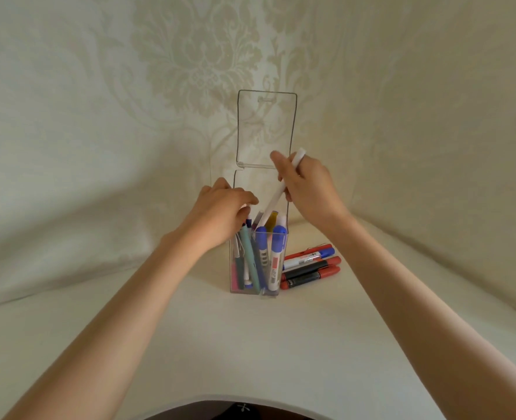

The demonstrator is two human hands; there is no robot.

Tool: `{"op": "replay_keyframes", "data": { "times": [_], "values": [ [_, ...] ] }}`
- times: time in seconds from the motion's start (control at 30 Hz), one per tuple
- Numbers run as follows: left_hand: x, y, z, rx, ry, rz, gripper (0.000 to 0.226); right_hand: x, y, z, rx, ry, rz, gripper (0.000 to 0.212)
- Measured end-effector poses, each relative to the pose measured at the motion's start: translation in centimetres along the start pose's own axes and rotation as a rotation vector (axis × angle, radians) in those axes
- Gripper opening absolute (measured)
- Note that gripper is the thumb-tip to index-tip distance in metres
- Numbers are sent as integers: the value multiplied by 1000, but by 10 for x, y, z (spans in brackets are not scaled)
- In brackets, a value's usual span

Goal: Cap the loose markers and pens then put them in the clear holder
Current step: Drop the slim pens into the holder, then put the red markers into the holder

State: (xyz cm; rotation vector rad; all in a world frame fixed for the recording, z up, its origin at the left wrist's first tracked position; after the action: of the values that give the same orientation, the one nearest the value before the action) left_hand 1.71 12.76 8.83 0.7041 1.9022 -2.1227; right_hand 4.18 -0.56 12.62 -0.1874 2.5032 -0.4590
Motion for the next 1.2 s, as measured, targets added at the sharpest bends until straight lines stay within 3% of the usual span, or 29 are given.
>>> {"op": "replay_keyframes", "data": {
  "times": [0.2,0.37,0.47,0.53,0.63,0.73,0.83,0.93,1.03,1.2],
  "values": [
    [18,4,-1,79,49,-21,28,-4,0,-6,13,-80,-7,24],
    [33,2,1,134,29,110,23,8,21,6,183,-126,-111,36],
    [41,5,0,180,17,118,21,14,31,14,494,-196,-178,28],
    [44,6,-1,200,18,102,24,19,36,19,674,-203,-262,37],
    [45,4,0,244,14,103,23,28,35,22,564,-129,-411,51],
    [45,-8,5,290,18,160,19,26,4,16,176,-75,-280,46],
    [48,-25,22,410,64,239,17,25,-32,26,53,-59,-149,37],
    [61,-16,60,540,144,230,13,36,-60,69,181,59,-124,28],
    [64,35,104,573,168,37,17,59,-84,133,349,229,-143,20],
    [24,119,121,401,-23,-183,39,94,-118,200,417,373,17,21]
  ]
}}
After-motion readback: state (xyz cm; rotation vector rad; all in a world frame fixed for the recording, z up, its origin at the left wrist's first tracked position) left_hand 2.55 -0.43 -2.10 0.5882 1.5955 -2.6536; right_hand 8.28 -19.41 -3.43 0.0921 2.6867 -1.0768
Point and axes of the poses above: each hand's wrist, its own x-axis away from the middle knuckle, its own y-axis out of the palm, z = x × y, the point moved 6 cm from there along -x, towards the middle knuckle, and after that the axes turned 8 degrees about -x, right-handed, at the moved point
